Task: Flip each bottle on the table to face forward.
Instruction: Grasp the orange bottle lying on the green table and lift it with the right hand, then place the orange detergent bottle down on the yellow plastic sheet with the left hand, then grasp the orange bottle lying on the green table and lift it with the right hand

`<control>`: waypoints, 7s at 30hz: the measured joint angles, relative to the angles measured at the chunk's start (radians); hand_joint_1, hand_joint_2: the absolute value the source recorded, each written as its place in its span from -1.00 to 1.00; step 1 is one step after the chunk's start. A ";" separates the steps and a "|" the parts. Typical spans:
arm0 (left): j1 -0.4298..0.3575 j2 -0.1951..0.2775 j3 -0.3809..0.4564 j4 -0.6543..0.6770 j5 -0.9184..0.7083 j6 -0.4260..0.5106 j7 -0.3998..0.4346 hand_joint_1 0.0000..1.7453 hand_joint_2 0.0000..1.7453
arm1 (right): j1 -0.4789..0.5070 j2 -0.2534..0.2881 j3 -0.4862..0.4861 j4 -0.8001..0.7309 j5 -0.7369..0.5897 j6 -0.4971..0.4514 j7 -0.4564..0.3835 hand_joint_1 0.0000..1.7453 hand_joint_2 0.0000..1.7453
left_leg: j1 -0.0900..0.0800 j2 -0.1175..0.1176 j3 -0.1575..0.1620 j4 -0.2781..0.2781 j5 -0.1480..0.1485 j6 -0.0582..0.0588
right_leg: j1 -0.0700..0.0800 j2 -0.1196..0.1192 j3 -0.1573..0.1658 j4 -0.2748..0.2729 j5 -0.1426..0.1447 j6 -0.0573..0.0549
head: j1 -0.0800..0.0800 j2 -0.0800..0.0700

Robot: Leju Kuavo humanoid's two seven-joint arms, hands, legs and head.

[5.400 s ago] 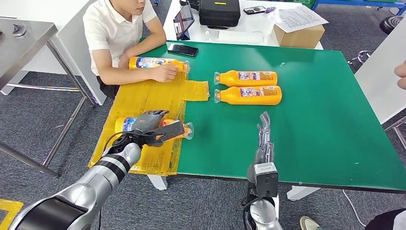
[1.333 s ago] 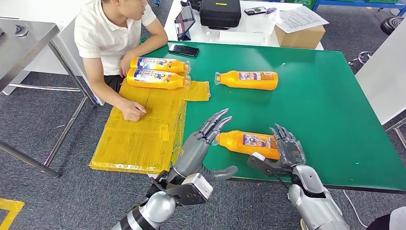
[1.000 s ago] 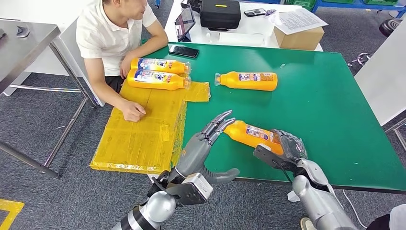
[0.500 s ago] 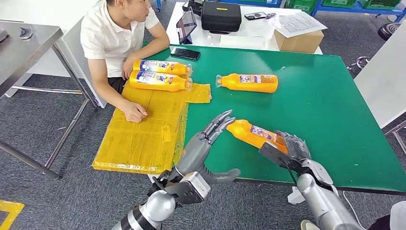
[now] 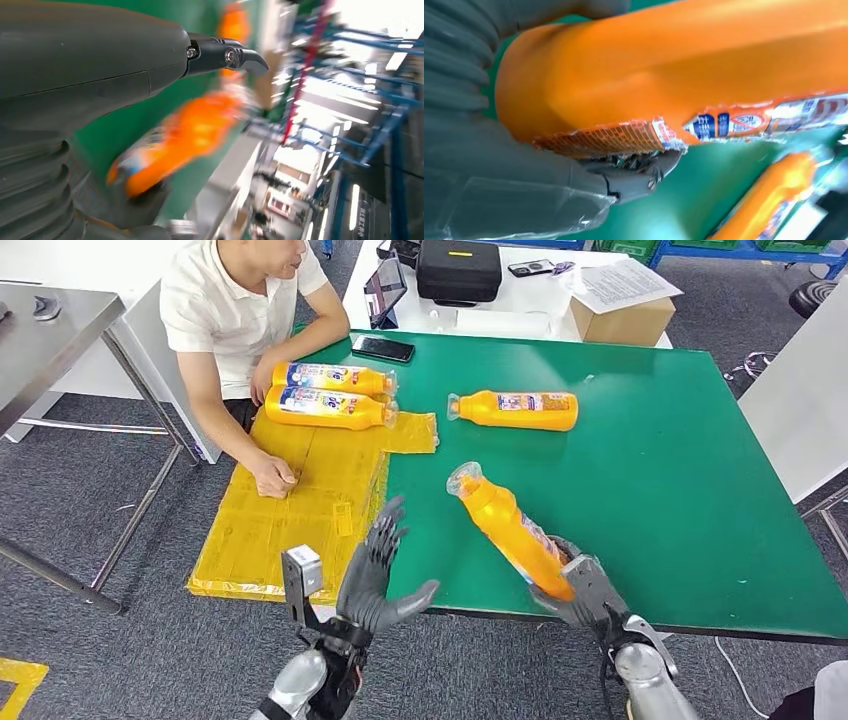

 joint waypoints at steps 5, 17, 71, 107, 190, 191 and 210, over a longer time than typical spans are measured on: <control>0.076 0.019 0.031 0.034 0.035 -0.033 -0.003 -1.00 1.00 | 0.066 0.017 -0.002 -0.118 -0.034 0.004 -0.001 1.00 1.00 | -0.001 -0.002 -0.009 0.000 0.001 0.001 | -0.001 -0.001 -0.008 0.000 0.000 0.000 | 0.000 0.000; 0.115 0.050 0.016 0.001 -0.015 -0.081 -0.029 -1.00 1.00 | 0.104 0.074 0.008 -0.243 -0.082 -0.006 -0.032 1.00 1.00 | -0.002 -0.002 -0.012 0.000 0.001 0.001 | -0.001 -0.001 -0.011 0.001 0.000 0.000 | 0.000 0.000; -0.064 0.019 0.014 -0.036 0.173 -0.242 0.059 1.00 1.00 | -0.001 0.134 0.395 -0.152 0.063 -0.077 -0.201 -1.00 1.00 | -0.001 -0.002 -0.012 0.000 0.001 0.000 | -0.001 -0.001 -0.012 0.001 0.000 0.000 | 0.000 0.000; -0.380 0.132 0.123 0.345 -1.176 0.407 0.265 0.98 1.00 | 0.148 0.236 0.142 -0.532 -0.041 -0.715 -0.253 -1.00 1.00 | -0.001 -0.002 -0.014 0.000 0.005 0.000 | -0.001 -0.002 -0.014 0.002 0.003 -0.002 | 0.001 0.000; -0.071 0.004 -0.051 -0.131 -0.671 0.534 -0.195 -1.00 1.00 | -0.063 0.063 -0.107 0.153 0.851 -0.732 0.061 -1.00 1.00 | -0.004 -0.004 -0.016 0.000 0.006 -0.001 | -0.004 -0.003 -0.016 0.004 0.003 -0.002 | 0.000 0.000; -0.071 0.004 -0.056 -0.131 -0.670 0.526 -0.190 -1.00 1.00 | -0.080 0.051 -0.097 0.185 0.840 -0.732 0.068 -1.00 1.00 | -0.004 -0.004 -0.016 0.001 0.006 -0.001 | -0.004 -0.003 -0.016 0.004 0.003 -0.002 | 0.000 0.000; -0.093 -0.013 -0.092 -0.117 -0.645 0.496 -0.155 -1.00 1.00 | -0.305 -0.014 0.026 0.497 0.844 -0.611 0.151 -1.00 1.00 | -0.005 -0.003 -0.015 0.001 0.007 0.001 | -0.004 -0.003 -0.016 0.004 0.004 0.000 | 0.000 0.000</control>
